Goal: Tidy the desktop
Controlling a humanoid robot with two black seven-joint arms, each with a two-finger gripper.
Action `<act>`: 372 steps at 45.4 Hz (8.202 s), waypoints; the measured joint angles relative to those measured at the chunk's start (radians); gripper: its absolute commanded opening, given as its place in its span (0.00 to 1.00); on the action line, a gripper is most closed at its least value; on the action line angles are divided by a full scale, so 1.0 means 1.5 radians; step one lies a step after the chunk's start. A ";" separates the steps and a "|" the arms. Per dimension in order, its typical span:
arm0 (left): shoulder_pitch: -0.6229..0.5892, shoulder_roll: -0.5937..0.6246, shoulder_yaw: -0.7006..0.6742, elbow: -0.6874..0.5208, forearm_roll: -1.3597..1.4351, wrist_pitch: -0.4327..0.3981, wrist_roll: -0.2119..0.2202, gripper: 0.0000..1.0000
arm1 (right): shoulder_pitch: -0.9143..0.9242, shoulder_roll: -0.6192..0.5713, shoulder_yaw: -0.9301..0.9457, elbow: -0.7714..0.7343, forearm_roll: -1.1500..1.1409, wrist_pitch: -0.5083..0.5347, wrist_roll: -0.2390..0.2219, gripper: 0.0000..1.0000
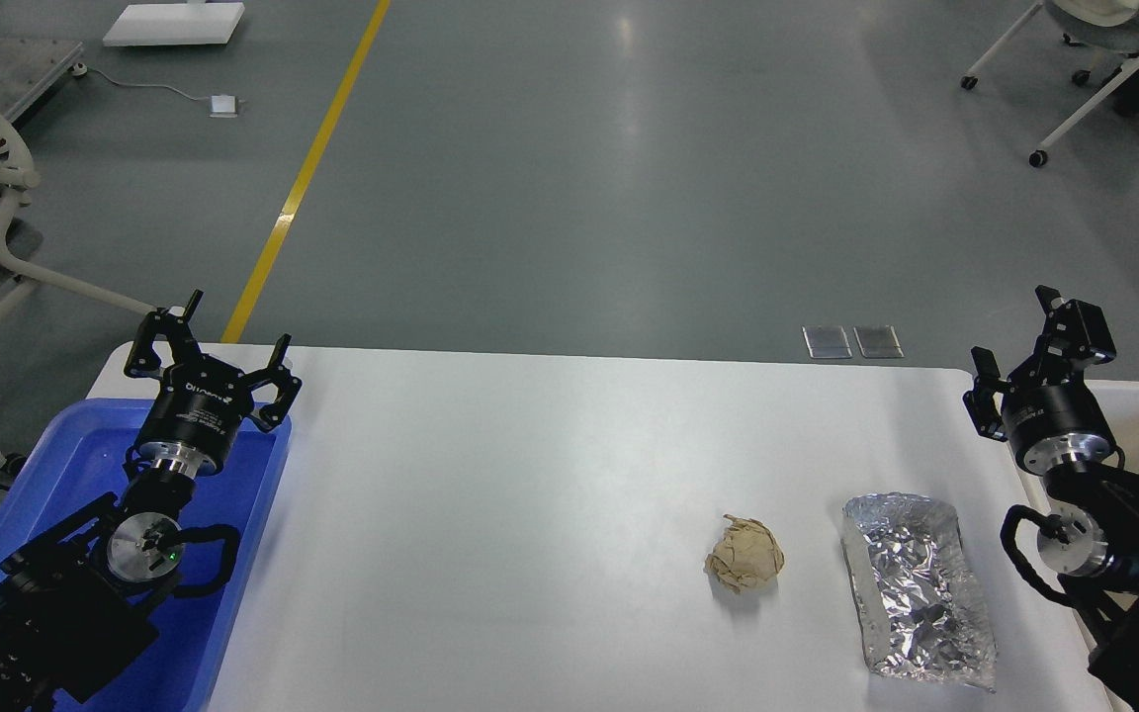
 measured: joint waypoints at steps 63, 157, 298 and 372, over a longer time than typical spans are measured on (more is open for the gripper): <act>0.000 0.000 0.000 0.000 0.000 0.000 0.000 1.00 | 0.007 -0.022 -0.001 0.003 0.000 0.020 0.004 1.00; 0.000 0.000 0.000 0.000 0.000 0.000 0.000 1.00 | 0.457 -0.375 -1.027 0.177 -0.379 0.050 0.003 1.00; 0.000 0.000 0.000 0.000 0.000 0.000 0.000 1.00 | 0.220 -0.205 -1.082 0.050 -0.455 -0.139 0.004 0.00; 0.000 0.000 0.000 0.000 0.000 0.000 0.000 1.00 | 0.511 -0.413 -1.066 0.164 -0.241 0.088 0.114 0.00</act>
